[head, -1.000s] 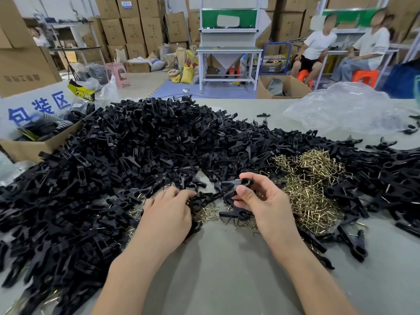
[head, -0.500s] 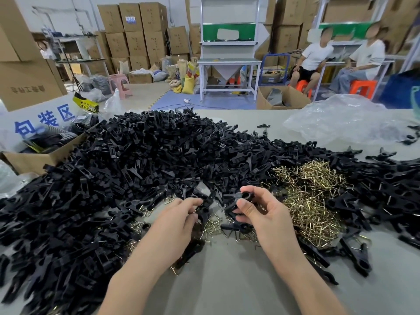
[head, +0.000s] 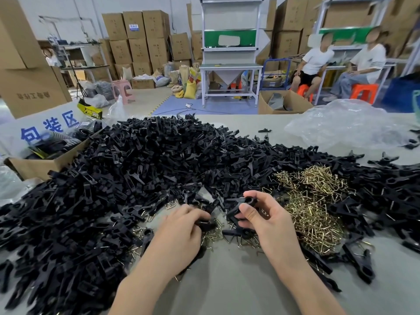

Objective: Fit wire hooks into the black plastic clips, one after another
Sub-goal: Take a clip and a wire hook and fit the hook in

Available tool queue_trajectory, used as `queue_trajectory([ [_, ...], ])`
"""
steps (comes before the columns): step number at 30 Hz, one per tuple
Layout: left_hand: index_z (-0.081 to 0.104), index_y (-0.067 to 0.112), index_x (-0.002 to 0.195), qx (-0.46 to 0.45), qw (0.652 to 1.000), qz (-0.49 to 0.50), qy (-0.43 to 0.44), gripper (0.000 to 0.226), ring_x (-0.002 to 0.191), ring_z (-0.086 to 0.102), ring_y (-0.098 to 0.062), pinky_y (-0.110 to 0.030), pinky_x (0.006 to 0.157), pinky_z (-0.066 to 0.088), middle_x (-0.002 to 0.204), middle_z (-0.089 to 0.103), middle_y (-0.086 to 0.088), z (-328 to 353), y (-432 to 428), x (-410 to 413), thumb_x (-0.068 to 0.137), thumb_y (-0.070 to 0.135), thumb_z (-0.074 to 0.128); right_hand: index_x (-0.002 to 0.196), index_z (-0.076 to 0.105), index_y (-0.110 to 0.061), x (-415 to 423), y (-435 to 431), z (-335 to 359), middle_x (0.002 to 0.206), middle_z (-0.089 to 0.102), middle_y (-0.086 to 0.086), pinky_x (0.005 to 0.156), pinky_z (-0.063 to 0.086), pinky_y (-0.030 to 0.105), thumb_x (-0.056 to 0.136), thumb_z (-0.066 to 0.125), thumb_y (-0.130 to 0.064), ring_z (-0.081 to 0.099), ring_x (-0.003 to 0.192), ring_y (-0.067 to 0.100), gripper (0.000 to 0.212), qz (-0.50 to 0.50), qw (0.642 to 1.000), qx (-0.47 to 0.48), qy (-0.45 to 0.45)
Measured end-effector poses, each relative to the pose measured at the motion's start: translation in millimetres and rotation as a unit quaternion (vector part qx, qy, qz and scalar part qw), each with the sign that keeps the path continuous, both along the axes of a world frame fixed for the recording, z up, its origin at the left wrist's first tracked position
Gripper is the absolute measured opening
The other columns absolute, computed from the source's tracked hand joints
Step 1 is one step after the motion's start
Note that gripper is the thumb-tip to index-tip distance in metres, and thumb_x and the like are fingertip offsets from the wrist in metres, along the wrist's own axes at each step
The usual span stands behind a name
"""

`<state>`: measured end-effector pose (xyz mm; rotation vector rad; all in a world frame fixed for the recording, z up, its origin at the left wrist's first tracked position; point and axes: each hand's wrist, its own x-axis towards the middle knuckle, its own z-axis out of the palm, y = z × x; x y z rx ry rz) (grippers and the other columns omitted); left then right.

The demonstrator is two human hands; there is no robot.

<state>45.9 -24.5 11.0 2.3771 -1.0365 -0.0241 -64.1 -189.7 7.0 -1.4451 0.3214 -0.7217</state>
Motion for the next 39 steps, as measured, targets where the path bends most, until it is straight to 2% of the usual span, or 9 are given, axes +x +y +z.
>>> queue_trajectory([
  [8,0.056,0.032,0.134,0.015,1.0,0.006,0.001,0.032,0.114,0.049,-0.006,-0.021,0.096,0.038,0.106,0.044,0.023,-1.2,-3.1,1.0,0.104,0.027,0.045,0.096,0.072,-0.039,-0.2,-0.6,1.0,0.091,0.073,-0.007,0.072,0.06,0.023,0.093,0.071,-0.014,0.075,0.085,0.017,0.025,-0.008,1.0,0.002,0.007],
  [13,0.059,0.029,0.13,-0.028,0.999,0.039,-0.016,0.033,0.077,0.054,-0.005,-0.021,0.066,0.042,0.098,0.043,0.017,-1.3,-2.9,-1.2,0.105,0.026,0.036,0.102,0.071,-0.031,-0.9,-0.7,1.1,0.092,0.073,-0.006,0.073,0.06,0.026,0.093,0.07,-0.014,0.075,0.085,0.018,0.019,-0.013,1.0,0.008,0.012],
  [15,0.06,0.032,0.125,-0.101,0.993,0.057,-0.012,0.031,0.073,0.056,-0.008,-0.025,0.066,0.047,0.097,0.045,0.016,3.5,-2.8,-4.2,0.104,0.024,0.039,0.104,0.07,-0.03,-1.6,-0.7,1.9,0.092,0.073,-0.006,0.074,0.06,0.027,0.093,0.071,-0.015,0.074,0.086,0.017,0.019,-0.012,1.0,0.004,0.013],
  [18,0.056,0.047,0.105,-0.226,0.971,0.067,0.045,0.03,0.078,0.063,-0.005,-0.016,0.065,0.049,0.098,0.055,0.01,14.1,-7.5,-12.2,0.104,0.02,0.042,0.1,0.072,-0.035,-2.5,1.4,4.6,0.093,0.072,0.0,0.074,0.06,0.025,0.091,0.073,-0.015,0.074,0.085,0.015,0.022,0.001,1.0,-0.003,0.005],
  [21,0.064,0.037,0.104,-0.297,0.941,0.075,0.142,0.03,0.067,0.062,-0.002,-0.008,0.057,0.044,0.092,0.064,-0.003,20.9,-14.2,-19.3,0.104,0.013,0.046,0.097,0.073,-0.038,-3.0,4.2,6.8,0.093,0.071,0.001,0.078,0.061,0.028,0.09,0.073,-0.014,0.071,0.085,0.013,0.025,0.017,1.0,-0.012,0.001],
  [25,0.073,0.024,0.103,-0.356,0.891,0.053,0.277,0.026,0.065,0.064,0.0,-0.008,0.067,0.049,0.073,0.072,0.006,25.2,-19.4,-23.4,0.101,0.006,0.054,0.096,0.073,-0.036,-4.8,5.3,10.0,0.094,0.073,-0.003,0.082,0.06,0.028,0.09,0.073,-0.012,0.071,0.088,0.013,0.025,0.041,0.999,-0.003,-0.004],
  [28,0.072,0.022,0.111,-0.39,0.85,0.035,0.352,0.026,0.075,0.067,-0.006,-0.017,0.08,0.055,0.079,0.072,0.004,23.0,-21.3,-24.0,0.099,0.004,0.056,0.097,0.074,-0.031,-5.3,7.0,11.9,0.1,0.075,0.0,0.083,0.06,0.027,0.087,0.074,-0.012,0.07,0.088,0.011,0.022,0.061,0.998,0.004,-0.009],
  [33,0.072,0.021,0.112,-0.412,0.835,0.036,0.364,0.026,0.079,0.07,-0.009,-0.018,0.079,0.055,0.089,0.075,-0.001,19.4,-22.8,-25.0,0.097,0.003,0.061,0.1,0.074,-0.027,-6.4,7.9,12.7,0.105,0.076,0.002,0.08,0.061,0.031,0.078,0.076,-0.024,0.073,0.094,0.018,0.022,0.081,0.996,0.028,-0.009],
  [39,0.073,0.021,0.106,-0.426,0.829,0.05,0.36,0.018,0.073,0.067,-0.003,-0.015,0.071,0.055,0.081,0.076,0.007,21.3,-27.7,-30.8,0.097,0.01,0.061,0.101,0.074,-0.025,-6.0,8.0,11.5,0.106,0.076,0.003,0.076,0.059,0.026,0.084,0.077,-0.006,0.072,0.096,0.019,0.025,0.079,0.996,0.025,-0.013],
])
